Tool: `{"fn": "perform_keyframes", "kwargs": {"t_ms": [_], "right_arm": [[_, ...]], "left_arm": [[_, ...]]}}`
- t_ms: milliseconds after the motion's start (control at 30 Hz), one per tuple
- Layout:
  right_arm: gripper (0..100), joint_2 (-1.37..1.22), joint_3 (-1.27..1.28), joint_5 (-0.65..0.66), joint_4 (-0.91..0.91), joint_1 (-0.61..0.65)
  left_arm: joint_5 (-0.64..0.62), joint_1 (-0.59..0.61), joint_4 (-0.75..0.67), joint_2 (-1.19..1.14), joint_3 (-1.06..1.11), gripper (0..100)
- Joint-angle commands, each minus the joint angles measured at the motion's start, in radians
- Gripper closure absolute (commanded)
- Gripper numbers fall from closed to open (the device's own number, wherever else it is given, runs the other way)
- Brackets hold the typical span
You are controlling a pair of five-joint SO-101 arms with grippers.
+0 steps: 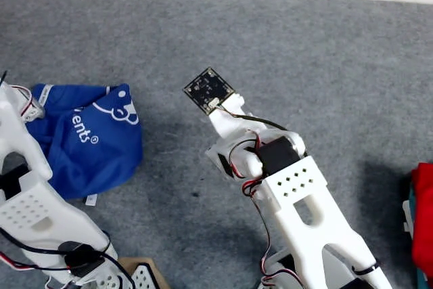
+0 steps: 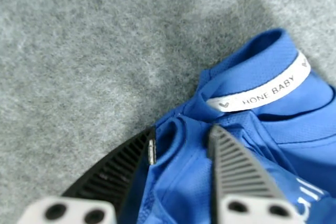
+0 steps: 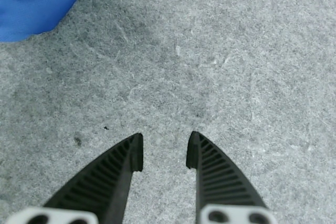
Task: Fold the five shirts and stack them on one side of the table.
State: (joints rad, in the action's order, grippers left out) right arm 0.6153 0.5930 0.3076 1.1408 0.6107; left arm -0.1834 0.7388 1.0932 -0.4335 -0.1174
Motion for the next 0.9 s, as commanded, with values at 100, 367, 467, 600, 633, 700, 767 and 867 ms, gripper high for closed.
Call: {"fn": "perform_keyframes", "kwargs": {"t_ms": [100, 367, 467, 600, 633, 700, 767, 867], "right_arm": [[85.1, 0.03, -0.008, 0.005, -0.015, 0.013], [85.1, 0.025, -0.008, 0.005, -0.015, 0.013], [85.1, 0.022, -0.008, 0.005, -0.016, 0.013], [85.1, 0.022, -0.008, 0.005, -0.016, 0.013], [85.1, 0.022, -0.008, 0.005, -0.016, 0.013], [85.1, 0.022, -0.008, 0.005, -0.016, 0.013], [85.1, 0.022, -0.007, 0.005, -0.016, 0.013], [85.1, 0.022, -0.007, 0.005, -0.016, 0.013]], "left_arm": [[-0.008, -0.056, -0.017, 0.008, -0.041, 98], [-0.008, -0.088, -0.017, 0.019, -0.045, 99], [-0.009, -0.117, -0.011, 0.033, -0.09, 99], [-0.038, -0.153, -0.009, 0.067, -0.156, 99], [-0.077, -0.157, -0.009, 0.073, -0.171, 99], [-0.15, -0.165, -0.009, 0.077, -0.208, 99], [-0.184, -0.171, -0.009, 0.068, -0.259, 99], [-0.192, -0.173, -0.009, 0.031, -0.329, 99]]}}
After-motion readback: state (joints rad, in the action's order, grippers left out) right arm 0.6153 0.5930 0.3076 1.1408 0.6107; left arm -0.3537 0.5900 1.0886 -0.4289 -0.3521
